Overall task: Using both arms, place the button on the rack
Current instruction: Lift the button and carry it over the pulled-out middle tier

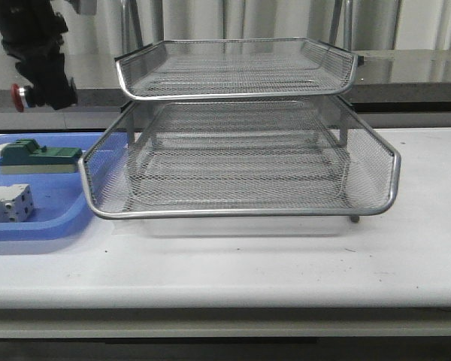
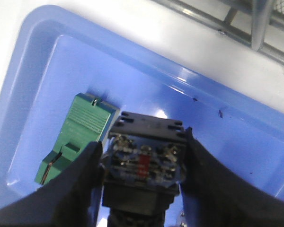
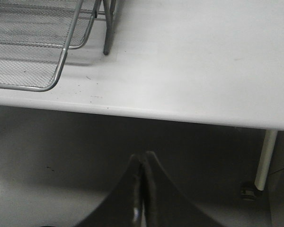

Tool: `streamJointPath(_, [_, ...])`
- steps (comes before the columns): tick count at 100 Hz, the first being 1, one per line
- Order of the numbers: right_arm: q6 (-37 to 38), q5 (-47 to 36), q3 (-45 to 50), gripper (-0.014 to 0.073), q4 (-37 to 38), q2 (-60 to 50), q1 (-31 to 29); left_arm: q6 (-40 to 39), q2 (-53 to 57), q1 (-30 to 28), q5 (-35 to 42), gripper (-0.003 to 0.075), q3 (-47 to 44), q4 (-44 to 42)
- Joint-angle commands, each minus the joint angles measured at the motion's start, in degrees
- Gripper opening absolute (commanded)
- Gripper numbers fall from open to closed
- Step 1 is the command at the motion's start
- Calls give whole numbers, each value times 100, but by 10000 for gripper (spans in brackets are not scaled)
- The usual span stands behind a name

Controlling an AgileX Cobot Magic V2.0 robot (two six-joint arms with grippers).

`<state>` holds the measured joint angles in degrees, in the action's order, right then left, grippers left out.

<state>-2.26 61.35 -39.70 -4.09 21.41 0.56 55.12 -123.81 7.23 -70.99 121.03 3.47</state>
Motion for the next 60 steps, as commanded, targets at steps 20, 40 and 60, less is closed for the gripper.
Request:
streamJointPath(20, [-24,-330,-181,-69,6,45,-32,-432,1372,61,-227,-20,-621,30])
streamJointPath(40, [-24,-330,-181,-69,6,45,-32,-697,2218,340,-227,-20,-1404,30])
streamJointPath(60, [-24,-330,-181,-69,6,45,-32,-856,2884,993,-227,-20,-1975,41])
